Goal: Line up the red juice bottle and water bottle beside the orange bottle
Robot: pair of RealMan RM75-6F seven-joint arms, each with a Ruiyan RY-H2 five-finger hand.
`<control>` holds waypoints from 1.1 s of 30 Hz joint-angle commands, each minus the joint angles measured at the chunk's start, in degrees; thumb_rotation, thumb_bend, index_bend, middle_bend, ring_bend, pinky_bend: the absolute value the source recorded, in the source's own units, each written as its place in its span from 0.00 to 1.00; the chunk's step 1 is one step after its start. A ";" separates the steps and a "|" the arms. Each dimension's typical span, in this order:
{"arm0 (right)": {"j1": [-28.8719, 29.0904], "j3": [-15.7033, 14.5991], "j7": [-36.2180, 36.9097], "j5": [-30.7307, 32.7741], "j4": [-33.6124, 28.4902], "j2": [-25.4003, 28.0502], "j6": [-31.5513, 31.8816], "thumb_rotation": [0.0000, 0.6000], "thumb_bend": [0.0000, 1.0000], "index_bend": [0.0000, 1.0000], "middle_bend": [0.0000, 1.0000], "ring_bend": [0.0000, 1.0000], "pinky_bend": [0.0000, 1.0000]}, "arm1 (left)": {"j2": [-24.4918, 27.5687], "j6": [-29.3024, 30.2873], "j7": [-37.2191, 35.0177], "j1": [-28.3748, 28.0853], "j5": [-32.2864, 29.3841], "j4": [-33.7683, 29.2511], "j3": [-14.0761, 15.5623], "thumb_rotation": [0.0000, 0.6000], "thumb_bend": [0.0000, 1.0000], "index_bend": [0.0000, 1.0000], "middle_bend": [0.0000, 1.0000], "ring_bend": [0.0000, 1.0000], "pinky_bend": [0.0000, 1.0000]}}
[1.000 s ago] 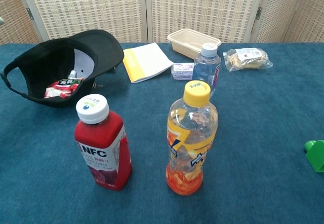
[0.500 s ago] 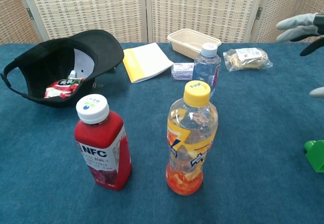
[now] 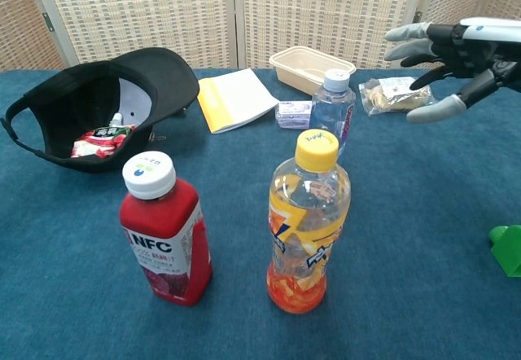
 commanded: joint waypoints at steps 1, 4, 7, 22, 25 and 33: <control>2.77 1.24 4.81 1.63 4.38 -3.56 -3.62 1.00 0.00 0.00 0.10 0.06 0.20 | 0.11 0.10 0.32 0.27 0.30 -0.40 -0.22 1.00 0.22 0.01 0.00 0.02 0.19; 4.24 1.50 7.59 1.68 7.66 -5.97 -5.34 1.00 0.00 0.00 0.10 0.06 0.20 | 0.11 -0.38 0.07 0.47 0.28 -0.78 -0.31 1.00 0.22 0.01 0.00 0.02 0.19; 5.41 1.54 10.39 1.53 10.35 -8.23 -6.79 1.00 0.00 0.00 0.10 0.06 0.20 | 0.25 -0.80 -0.71 0.73 0.39 -1.14 -0.31 1.00 0.22 0.01 0.00 0.02 0.19; 10.41 0.73 15.40 0.02 21.40 -17.29 -10.81 1.00 0.00 0.10 0.14 0.06 0.20 | 0.44 -1.30 -1.12 1.42 0.79 -0.90 -1.38 1.00 0.22 0.01 0.00 0.02 0.18; 11.04 0.78 15.82 0.30 23.14 -18.56 -11.31 1.00 0.03 0.15 0.17 0.06 0.20 | 0.38 -1.21 -1.48 1.64 0.84 -0.63 -1.55 1.00 0.22 0.01 0.00 0.02 0.18; 11.77 1.22 16.17 0.88 25.75 -20.85 -10.83 1.00 0.31 0.38 0.29 0.13 0.20 | 0.39 -1.03 -2.08 2.18 1.19 -0.15 -1.83 1.00 0.22 0.01 0.00 0.02 0.18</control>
